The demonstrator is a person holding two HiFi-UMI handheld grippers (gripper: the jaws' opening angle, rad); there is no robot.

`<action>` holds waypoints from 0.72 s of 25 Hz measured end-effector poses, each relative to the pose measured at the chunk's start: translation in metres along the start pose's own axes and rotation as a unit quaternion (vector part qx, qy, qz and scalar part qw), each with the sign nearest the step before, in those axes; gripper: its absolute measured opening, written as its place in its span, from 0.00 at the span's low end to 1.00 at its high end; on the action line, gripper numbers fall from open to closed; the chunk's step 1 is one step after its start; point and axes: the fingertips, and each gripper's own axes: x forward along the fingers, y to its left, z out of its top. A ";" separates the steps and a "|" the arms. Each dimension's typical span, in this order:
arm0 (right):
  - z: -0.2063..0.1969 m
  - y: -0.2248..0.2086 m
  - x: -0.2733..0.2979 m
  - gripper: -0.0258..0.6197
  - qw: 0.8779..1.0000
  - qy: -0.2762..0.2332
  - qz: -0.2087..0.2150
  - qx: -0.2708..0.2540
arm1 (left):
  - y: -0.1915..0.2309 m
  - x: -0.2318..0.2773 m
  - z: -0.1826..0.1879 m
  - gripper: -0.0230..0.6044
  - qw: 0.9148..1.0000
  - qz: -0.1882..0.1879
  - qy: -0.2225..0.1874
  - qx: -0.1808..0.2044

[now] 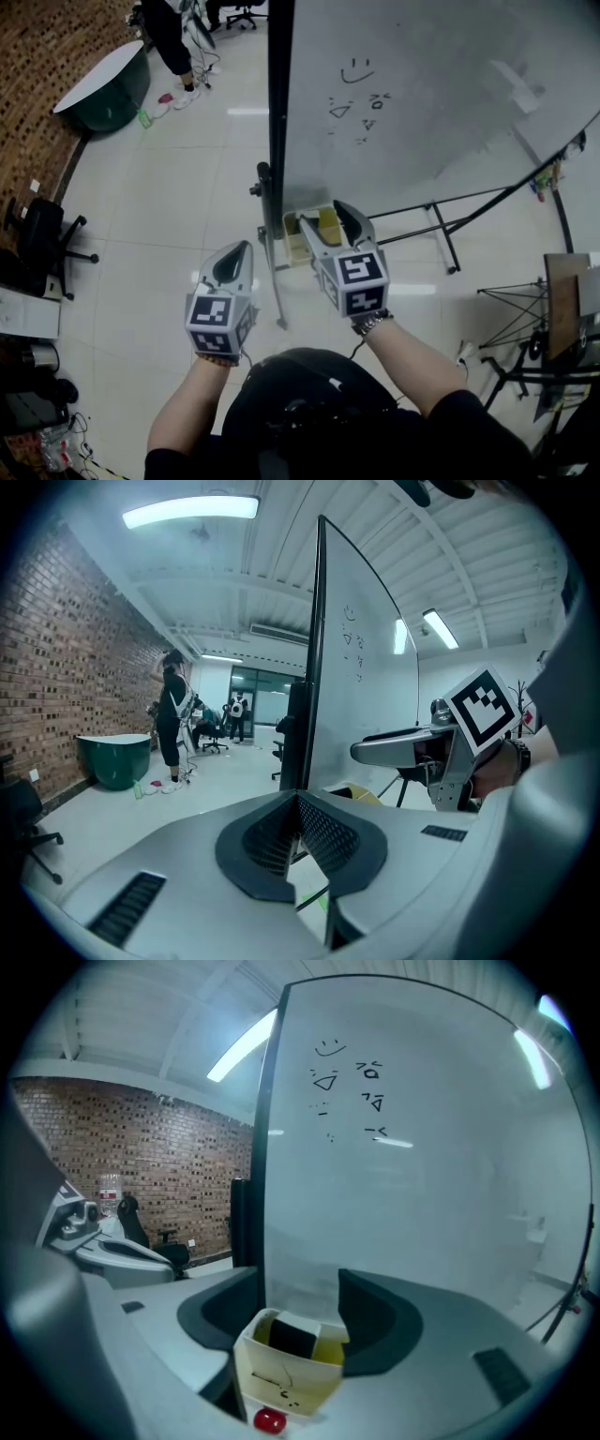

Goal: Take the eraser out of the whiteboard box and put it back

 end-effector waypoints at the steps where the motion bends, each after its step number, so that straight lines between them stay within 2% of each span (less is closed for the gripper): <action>1: 0.000 0.000 -0.003 0.51 1.000 0.000 0.001 0.001 | -0.002 -0.001 0.000 0.03 1.000 -0.001 0.000 0.000; 8: -0.002 -0.001 -0.029 0.51 1.000 -0.008 0.009 0.007 | -0.025 -0.011 0.001 0.03 1.000 -0.002 -0.008 0.004; 18: -0.012 -0.004 -0.081 0.40 1.000 -0.013 0.023 0.005 | -0.068 -0.035 -0.003 0.03 1.000 0.003 -0.014 0.010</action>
